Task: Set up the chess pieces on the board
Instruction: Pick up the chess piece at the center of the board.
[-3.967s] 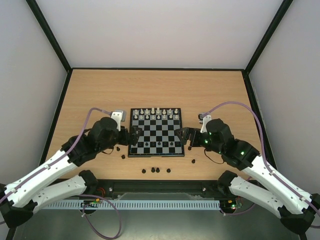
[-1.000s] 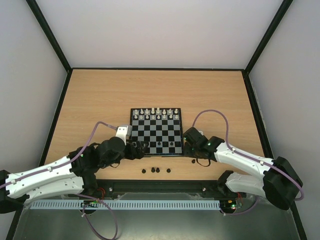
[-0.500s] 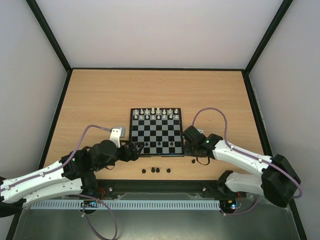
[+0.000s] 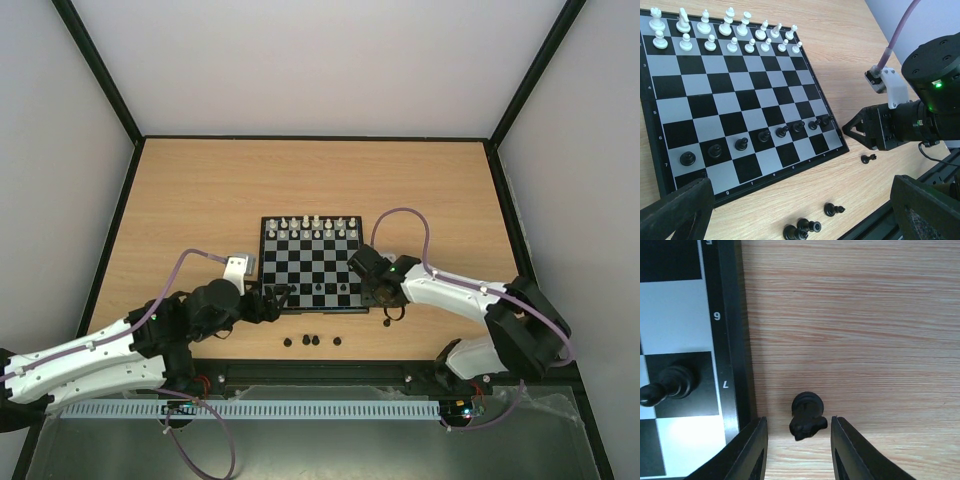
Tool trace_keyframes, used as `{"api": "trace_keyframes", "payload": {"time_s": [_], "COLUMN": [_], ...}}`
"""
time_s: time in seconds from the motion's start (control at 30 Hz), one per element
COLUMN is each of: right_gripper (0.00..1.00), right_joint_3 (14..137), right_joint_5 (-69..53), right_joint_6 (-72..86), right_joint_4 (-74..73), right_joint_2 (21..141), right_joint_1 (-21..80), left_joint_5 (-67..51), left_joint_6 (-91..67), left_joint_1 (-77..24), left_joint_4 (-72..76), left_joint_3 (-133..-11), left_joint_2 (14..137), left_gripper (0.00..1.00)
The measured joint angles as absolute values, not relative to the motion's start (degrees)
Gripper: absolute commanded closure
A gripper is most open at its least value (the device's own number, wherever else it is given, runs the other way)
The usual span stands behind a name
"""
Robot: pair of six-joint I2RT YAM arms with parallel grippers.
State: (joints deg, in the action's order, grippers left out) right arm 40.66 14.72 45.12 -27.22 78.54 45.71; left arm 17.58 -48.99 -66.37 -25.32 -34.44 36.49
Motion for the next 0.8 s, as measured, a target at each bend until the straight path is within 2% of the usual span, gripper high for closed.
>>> {"api": "trace_keyframes", "payload": {"time_s": [0.43,0.8], "right_gripper": [0.77,0.73], "right_joint_3": [40.8,40.9], "right_joint_5": [16.9,18.2], "right_joint_6": [43.8,43.7], "right_joint_4": [-27.2,-26.9], "right_joint_2": [81.1,82.2], "right_joint_1": [45.7,45.7], "left_joint_5": [18.1,18.3], "left_joint_6": [-47.4,-46.5], "left_joint_1": [-66.4,-66.4], "left_joint_4": [-25.2,-24.8], "left_joint_3": [-34.5,-34.4], "left_joint_2": [37.9,38.8], "left_gripper": [0.01,0.01]}}
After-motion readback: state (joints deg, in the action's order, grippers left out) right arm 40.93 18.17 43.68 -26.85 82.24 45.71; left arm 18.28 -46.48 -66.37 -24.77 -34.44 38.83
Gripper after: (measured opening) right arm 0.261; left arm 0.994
